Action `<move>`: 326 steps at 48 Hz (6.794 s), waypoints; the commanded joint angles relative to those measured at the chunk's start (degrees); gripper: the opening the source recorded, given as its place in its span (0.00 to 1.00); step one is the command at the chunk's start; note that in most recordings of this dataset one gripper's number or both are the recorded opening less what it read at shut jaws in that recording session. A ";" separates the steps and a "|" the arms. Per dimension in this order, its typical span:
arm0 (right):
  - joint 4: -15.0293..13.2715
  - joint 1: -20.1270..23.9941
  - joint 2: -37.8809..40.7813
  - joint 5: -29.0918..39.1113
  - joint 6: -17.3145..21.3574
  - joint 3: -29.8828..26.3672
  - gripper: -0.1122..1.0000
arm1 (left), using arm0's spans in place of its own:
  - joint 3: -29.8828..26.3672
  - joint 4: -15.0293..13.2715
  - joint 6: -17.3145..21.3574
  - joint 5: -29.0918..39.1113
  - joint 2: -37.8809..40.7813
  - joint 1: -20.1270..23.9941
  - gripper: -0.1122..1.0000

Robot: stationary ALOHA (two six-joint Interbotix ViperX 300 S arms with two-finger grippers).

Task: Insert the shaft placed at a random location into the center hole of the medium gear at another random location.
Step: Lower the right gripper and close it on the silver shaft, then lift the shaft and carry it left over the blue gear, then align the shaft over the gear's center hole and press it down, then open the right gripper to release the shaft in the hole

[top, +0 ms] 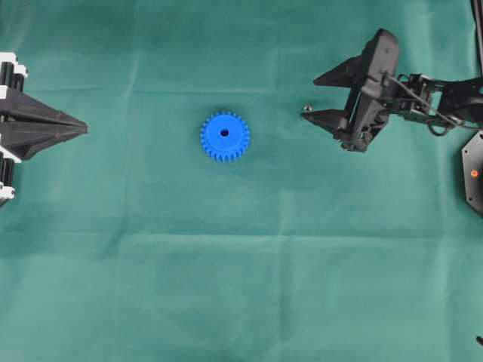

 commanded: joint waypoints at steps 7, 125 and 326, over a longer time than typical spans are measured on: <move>0.26 -0.26 1.76 -1.32 -0.18 -1.49 0.87 | -1.32 0.09 -0.09 0.09 0.53 0.00 0.10; -0.18 8.09 1.41 10.99 -0.09 -20.13 0.24 | -1.49 0.09 -0.18 1.32 0.35 0.18 0.10; 0.44 10.81 2.55 17.67 0.09 -27.77 0.90 | -1.49 0.18 -0.18 1.41 0.44 0.18 0.10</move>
